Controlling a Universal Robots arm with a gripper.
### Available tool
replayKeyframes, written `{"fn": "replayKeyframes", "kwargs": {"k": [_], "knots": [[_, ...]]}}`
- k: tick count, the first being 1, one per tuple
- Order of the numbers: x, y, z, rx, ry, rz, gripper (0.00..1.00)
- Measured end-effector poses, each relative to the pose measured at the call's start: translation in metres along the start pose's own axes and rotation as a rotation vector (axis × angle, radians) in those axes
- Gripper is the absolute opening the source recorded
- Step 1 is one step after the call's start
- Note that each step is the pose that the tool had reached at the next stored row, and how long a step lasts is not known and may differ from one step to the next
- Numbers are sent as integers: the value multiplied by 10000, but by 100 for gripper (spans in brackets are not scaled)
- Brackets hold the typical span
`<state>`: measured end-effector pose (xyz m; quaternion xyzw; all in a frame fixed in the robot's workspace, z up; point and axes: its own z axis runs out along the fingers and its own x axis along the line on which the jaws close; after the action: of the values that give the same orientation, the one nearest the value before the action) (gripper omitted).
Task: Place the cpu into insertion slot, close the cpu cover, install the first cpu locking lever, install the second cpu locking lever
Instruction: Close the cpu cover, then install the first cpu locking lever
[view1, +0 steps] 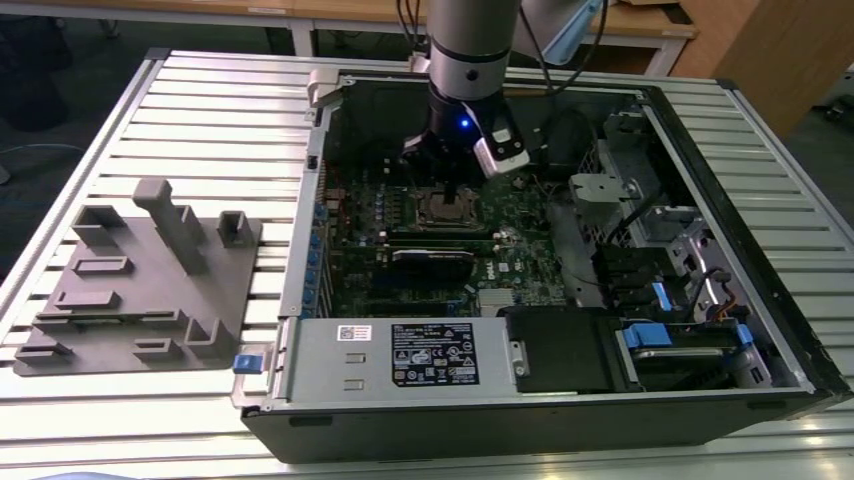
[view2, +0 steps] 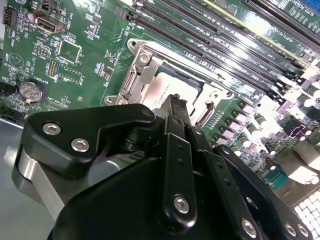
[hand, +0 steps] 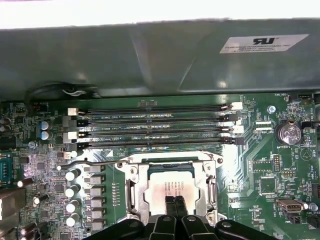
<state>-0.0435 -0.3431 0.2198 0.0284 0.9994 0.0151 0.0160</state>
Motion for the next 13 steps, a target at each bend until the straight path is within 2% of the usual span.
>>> {"fn": "replayKeyframes", "kwargs": {"k": [13], "knots": [[1,-3,27,1,1,0,11]]}}
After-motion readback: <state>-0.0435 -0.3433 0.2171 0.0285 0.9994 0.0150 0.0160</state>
